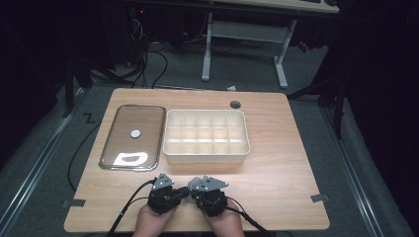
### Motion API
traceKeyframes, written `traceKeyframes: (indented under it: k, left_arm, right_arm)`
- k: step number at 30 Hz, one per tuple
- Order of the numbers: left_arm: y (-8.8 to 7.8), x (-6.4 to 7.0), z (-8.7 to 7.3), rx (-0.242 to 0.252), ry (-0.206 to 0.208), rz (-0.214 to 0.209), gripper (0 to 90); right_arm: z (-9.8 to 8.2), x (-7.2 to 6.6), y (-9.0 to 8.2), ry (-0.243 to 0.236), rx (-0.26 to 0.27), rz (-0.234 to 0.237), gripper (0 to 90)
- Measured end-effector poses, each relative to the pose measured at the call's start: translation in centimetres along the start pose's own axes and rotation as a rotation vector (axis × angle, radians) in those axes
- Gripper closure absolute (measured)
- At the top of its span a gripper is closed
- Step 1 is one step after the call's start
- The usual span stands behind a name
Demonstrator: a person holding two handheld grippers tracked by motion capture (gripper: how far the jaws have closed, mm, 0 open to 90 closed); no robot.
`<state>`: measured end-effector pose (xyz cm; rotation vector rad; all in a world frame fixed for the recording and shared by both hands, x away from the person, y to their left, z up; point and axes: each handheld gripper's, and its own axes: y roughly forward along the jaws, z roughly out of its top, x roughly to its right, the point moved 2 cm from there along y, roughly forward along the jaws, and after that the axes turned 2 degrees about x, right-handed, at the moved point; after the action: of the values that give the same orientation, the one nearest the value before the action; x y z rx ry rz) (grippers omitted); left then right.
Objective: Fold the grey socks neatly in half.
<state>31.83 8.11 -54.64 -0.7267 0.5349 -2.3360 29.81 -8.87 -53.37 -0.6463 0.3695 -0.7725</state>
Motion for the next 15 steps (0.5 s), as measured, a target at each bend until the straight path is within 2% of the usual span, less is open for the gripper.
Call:
traceKeyframes:
  k: [1, 3, 6, 8, 10, 12, 15]
  left_arm:
    - [-0.4, -0.4, 0.0, 0.019, -0.017, -0.003, 81.1]
    - [-1.0, -0.8, 0.1, 0.035, -0.011, 0.015, 81.4]
    - [-2.0, -1.1, 0.8, 0.087, 0.007, 0.034, 84.4]
    - [-2.3, -0.4, 1.5, 0.114, 0.049, 0.027, 85.6]
    - [-2.1, 0.4, 2.0, 0.118, 0.093, 0.022, 86.0]
    - [-1.8, 1.1, 2.3, 0.129, 0.116, 0.021, 85.9]
    - [-1.4, 1.7, 2.8, 0.134, 0.126, 0.006, 84.6]
  right_arm:
    - [-0.2, 0.0, 0.1, -0.005, 0.000, 0.004, 89.0]
    - [-0.3, -0.1, 0.1, -0.003, 0.009, 0.006, 89.0]
    - [-0.4, -0.2, 0.2, -0.005, 0.012, 0.009, 88.9]
    - [-0.4, -0.3, 0.2, -0.011, 0.012, 0.012, 88.9]
    - [-0.4, -0.4, 0.2, -0.026, 0.013, 0.008, 88.7]
    - [-0.4, -0.4, 0.2, -0.031, 0.015, 0.007, 88.7]
    - [-0.5, -0.5, 0.2, -0.032, 0.019, 0.007, 88.6]
